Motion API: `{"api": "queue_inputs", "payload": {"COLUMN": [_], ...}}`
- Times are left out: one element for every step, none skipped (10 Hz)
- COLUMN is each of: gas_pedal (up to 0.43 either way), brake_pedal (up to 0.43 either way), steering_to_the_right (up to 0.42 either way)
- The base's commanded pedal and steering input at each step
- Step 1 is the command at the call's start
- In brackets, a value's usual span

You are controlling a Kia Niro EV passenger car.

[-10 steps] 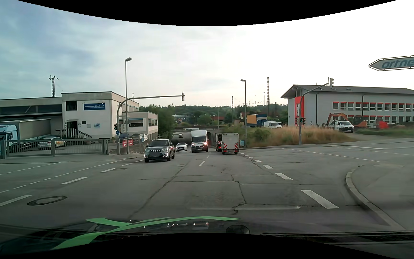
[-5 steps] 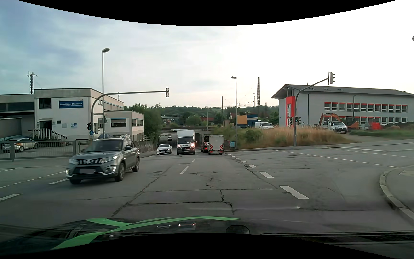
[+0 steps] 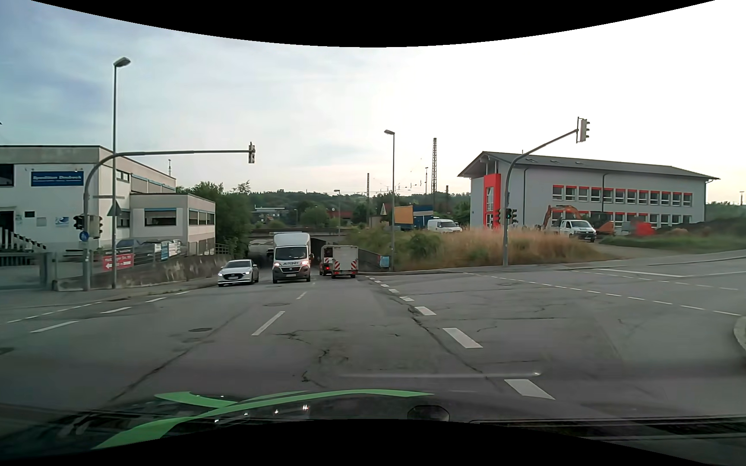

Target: Follow the waypoints while adhering to traffic rules and regulations

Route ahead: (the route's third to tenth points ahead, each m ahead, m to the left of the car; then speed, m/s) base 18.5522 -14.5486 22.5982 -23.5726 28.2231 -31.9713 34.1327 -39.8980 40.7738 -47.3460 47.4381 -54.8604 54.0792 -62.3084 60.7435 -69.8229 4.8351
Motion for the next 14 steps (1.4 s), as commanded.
{"api": "queue_inputs", "payload": {"gas_pedal": [0.000, 0.000, 0.000, 0.000, 0.000, 0.000, 0.000, 0.000, 0.000, 0.000, 0.000, 0.047, 0.079, 0.079], "brake_pedal": [0.000, 0.000, 0.000, 0.000, 0.000, 0.000, 0.000, 0.000, 0.000, 0.000, 0.000, 0.000, 0.000, 0.000], "steering_to_the_right": [0.215, 0.230, 0.242, 0.257, 0.270, 0.284, 0.297, 0.306, 0.319, 0.327, 0.335, 0.337, 0.338, 0.339]}}
